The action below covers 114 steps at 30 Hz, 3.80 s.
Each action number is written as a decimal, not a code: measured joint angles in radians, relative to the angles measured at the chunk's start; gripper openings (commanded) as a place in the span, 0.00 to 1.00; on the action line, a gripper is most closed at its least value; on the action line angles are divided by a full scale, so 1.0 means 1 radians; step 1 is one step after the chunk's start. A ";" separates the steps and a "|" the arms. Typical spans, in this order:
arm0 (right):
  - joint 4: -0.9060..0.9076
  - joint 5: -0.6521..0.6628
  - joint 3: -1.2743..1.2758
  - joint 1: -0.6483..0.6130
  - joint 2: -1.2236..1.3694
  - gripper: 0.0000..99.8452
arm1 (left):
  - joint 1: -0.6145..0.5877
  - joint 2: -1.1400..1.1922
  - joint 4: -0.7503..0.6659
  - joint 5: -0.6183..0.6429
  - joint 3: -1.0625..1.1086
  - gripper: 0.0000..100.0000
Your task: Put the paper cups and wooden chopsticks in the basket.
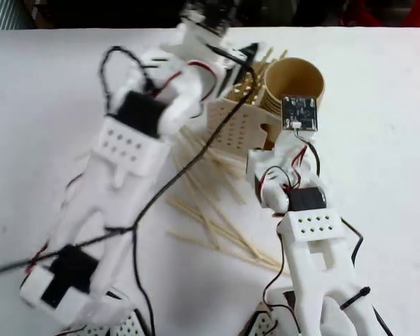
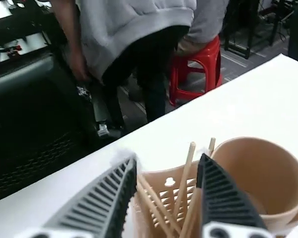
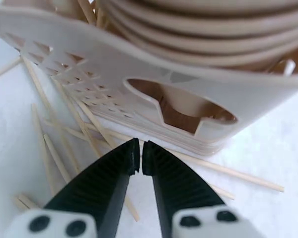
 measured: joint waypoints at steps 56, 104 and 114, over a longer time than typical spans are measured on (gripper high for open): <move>0.525 0.241 -0.356 -0.443 0.181 0.07 | -0.753 -1.682 0.304 -0.114 1.616 0.02; 0.582 0.295 -0.884 -0.427 1.036 0.21 | -0.755 -1.765 0.304 -0.210 1.786 0.02; 0.582 0.295 -0.905 -0.413 1.036 0.21 | -0.755 -1.765 0.304 -0.216 1.786 0.02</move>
